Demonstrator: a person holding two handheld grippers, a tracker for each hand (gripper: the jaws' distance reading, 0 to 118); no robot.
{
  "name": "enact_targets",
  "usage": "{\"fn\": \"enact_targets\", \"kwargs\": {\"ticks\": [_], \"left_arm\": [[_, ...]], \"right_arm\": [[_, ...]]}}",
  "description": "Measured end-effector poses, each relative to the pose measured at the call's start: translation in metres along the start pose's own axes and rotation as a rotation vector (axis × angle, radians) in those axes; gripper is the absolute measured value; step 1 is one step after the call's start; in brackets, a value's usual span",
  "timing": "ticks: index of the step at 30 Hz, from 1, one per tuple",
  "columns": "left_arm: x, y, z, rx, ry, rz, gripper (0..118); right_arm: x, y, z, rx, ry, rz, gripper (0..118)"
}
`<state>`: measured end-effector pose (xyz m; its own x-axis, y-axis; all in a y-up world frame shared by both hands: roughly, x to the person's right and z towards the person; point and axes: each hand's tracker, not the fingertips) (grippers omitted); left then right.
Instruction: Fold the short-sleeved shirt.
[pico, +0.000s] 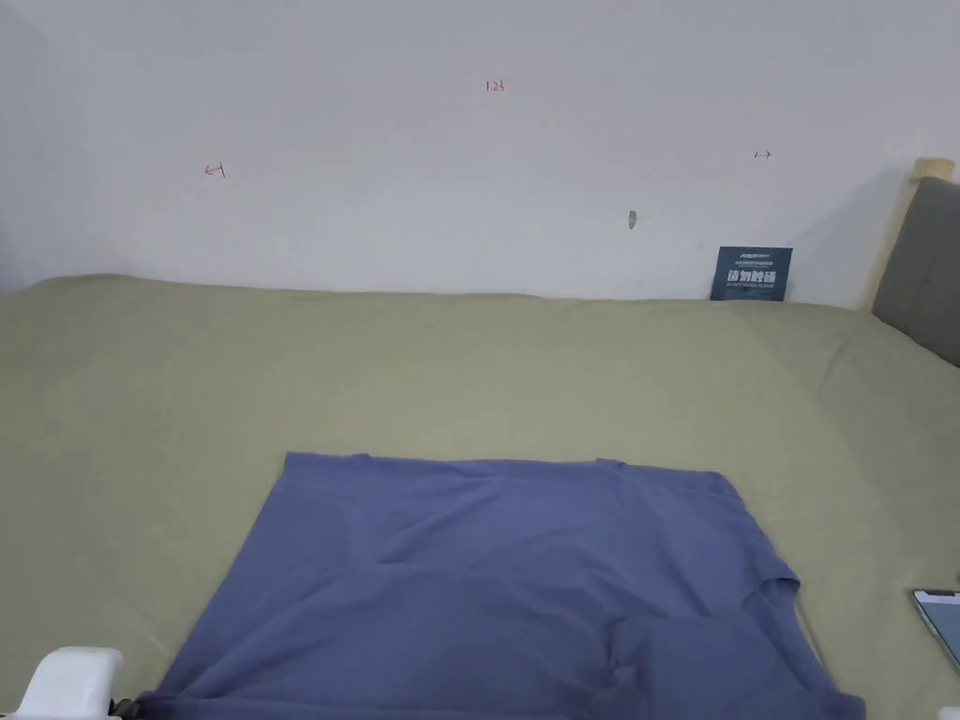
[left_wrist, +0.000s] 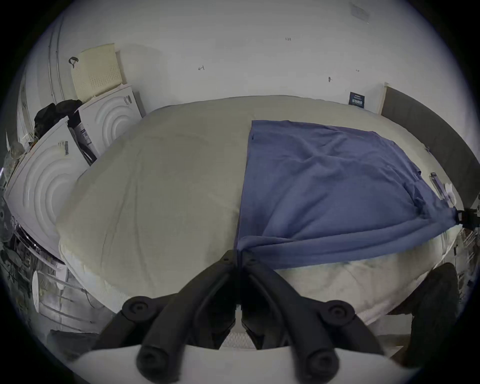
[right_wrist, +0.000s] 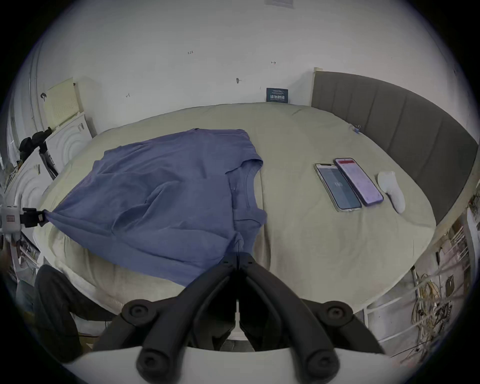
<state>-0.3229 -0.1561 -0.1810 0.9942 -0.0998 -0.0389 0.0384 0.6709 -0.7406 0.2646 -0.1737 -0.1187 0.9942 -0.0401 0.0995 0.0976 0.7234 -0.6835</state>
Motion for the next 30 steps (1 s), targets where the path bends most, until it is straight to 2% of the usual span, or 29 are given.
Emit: {"fn": "enact_targets", "kwargs": {"ticks": [8,9,10,11,12,13,14,17,18,19,20,21,22,24,27,28,29,30], "left_arm": [[-0.007,-0.003,-0.014,-0.032,-0.023,0.037,2],[-0.006,-0.004,-0.013,-0.029,-0.026,0.040,9],[-0.007,-0.003,-0.012,-0.027,-0.031,0.047,29],[-0.010,-0.002,-0.011,-0.032,-0.040,0.060,66],[-0.012,-0.002,-0.010,-0.034,-0.046,0.071,105],[-0.012,-0.003,-0.004,-0.014,-0.046,0.080,109],[-0.013,-0.001,0.000,-0.006,-0.037,0.082,109],[-0.020,0.003,0.013,0.016,-0.048,0.104,107],[-0.022,0.004,0.017,0.022,-0.052,0.112,98],[-0.024,0.005,0.020,0.027,-0.058,0.119,77],[-0.026,0.005,0.022,0.030,-0.060,0.124,41],[-0.026,0.004,0.023,0.029,-0.059,0.131,0],[-0.029,0.002,0.022,0.030,-0.051,0.141,0],[-0.037,0.002,0.018,-0.011,-0.057,0.145,0],[-0.041,-0.001,0.014,-0.021,-0.074,0.149,0],[-0.042,-0.001,0.013,-0.025,-0.085,0.149,4],[-0.039,-0.002,0.012,-0.048,-0.121,0.147,23],[-0.039,-0.001,0.009,-0.070,-0.166,0.140,76]], "right_arm": [[0.002,-0.005,-0.012,-0.035,0.027,-0.030,0],[0.002,-0.006,-0.011,-0.022,0.036,-0.034,4],[0.000,-0.005,-0.008,-0.008,0.022,-0.036,22],[0.001,-0.002,-0.005,-0.018,0.019,-0.040,58],[0.002,0.000,-0.004,-0.038,0.032,-0.054,102],[0.002,0.001,-0.001,-0.027,0.031,-0.059,117],[0.000,0.002,0.004,0.028,0.017,-0.061,115],[-0.001,-0.004,0.009,-0.016,0.016,-0.047,110],[-0.001,-0.005,0.012,-0.014,0.015,-0.051,93],[-0.003,0.005,0.015,-0.009,0.015,-0.053,60],[-0.005,0.003,0.016,0.004,0.009,-0.051,14],[-0.007,0.001,0.015,0.014,-0.016,-0.048,0],[-0.009,0.001,0.018,0.038,-0.041,-0.055,0],[-0.007,0.011,0.019,0.009,-0.006,-0.055,0],[-0.007,0.007,0.017,0.014,-0.018,-0.048,0],[-0.006,0.007,0.017,0.010,-0.017,-0.043,0],[-0.006,0.008,0.016,0.005,-0.014,-0.043,0],[-0.005,0.009,0.015,0.002,-0.017,-0.046,0]]}}
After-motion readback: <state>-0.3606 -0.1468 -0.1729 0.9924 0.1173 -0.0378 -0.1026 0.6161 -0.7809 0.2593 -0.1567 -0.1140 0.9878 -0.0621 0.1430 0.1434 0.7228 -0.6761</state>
